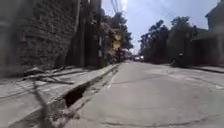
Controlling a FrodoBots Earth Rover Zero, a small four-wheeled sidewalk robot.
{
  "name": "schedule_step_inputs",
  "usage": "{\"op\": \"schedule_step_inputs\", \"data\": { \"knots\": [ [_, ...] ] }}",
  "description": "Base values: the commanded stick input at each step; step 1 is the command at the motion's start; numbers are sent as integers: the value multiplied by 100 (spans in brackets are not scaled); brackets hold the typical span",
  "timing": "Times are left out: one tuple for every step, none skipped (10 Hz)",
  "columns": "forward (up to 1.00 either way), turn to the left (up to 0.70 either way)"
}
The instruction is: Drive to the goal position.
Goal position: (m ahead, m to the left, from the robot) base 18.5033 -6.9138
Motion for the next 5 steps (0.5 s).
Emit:
{"op": "schedule_step_inputs", "data": {
  "knots": [
    [100,-38],
    [100,-33],
    [100,-13],
    [100,1],
    [100,2]
  ]
}}
